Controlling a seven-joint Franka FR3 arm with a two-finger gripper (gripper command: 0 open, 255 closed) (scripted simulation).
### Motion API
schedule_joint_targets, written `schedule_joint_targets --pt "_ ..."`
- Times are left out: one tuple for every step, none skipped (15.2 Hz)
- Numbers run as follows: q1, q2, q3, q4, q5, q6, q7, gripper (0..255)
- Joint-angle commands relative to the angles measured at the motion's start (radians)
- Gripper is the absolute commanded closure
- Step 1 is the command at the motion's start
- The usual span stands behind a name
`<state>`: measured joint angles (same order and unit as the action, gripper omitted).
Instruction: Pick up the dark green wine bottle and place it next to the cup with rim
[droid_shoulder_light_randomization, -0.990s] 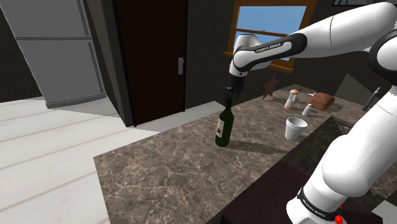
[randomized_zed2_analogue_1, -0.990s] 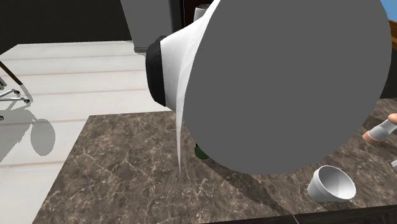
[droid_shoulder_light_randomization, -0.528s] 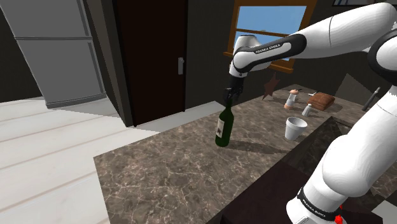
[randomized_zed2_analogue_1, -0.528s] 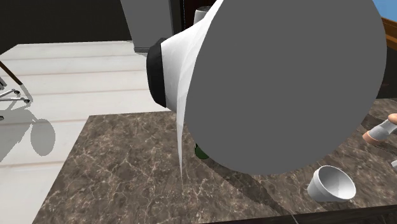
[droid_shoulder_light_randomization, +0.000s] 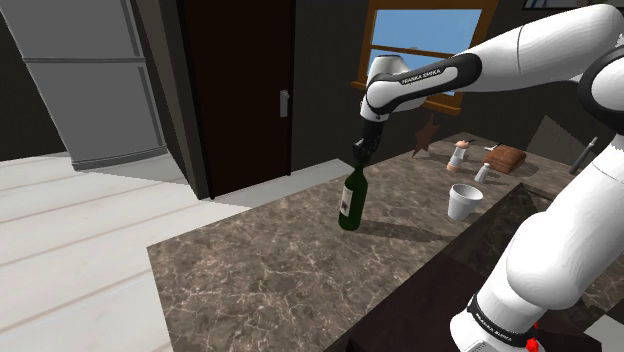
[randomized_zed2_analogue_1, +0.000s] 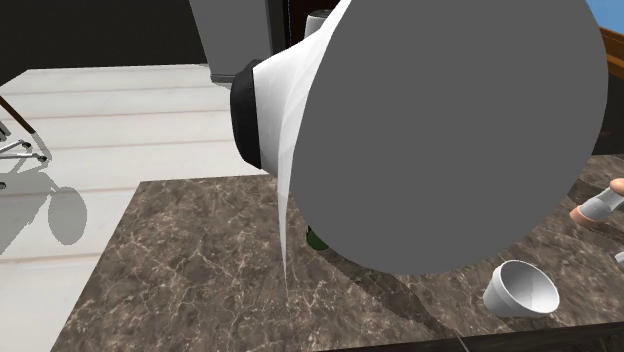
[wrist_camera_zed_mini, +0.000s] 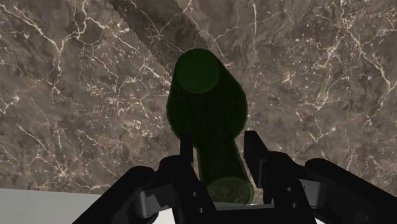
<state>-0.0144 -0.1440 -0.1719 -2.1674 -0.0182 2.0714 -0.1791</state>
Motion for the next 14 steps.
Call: schedule_joint_targets --pt "0.000 0.000 0.000 0.000 0.000 0.000 0.000 255" --pt "0.000 0.000 0.000 0.000 0.000 0.000 0.000 255" --pt "0.000 -0.004 0.000 0.009 -0.001 -0.013 0.001 255" --pt "0.000 -0.008 0.001 0.019 -0.001 -0.027 0.001 255" --pt "0.000 -0.011 0.001 0.029 -0.002 -0.040 0.001 255" --pt "0.000 -0.014 0.001 0.040 -0.002 -0.054 0.002 255" --pt "0.000 -0.017 0.002 0.050 -0.002 -0.067 0.002 255" --pt "0.000 -0.020 0.002 0.061 -0.003 -0.081 0.003 255" --pt "0.001 -0.022 0.003 0.072 -0.003 -0.094 0.003 255" --pt "0.001 -0.025 0.003 0.083 -0.003 -0.107 0.003 255" --pt "0.001 -0.027 0.003 0.094 -0.004 -0.121 0.004 255" --pt "0.001 -0.029 0.003 0.106 -0.004 -0.134 0.004 255" --pt "0.001 -0.030 0.004 0.117 -0.004 -0.148 0.004 255" --pt "0.001 -0.032 0.004 0.129 -0.004 -0.161 0.004 255"
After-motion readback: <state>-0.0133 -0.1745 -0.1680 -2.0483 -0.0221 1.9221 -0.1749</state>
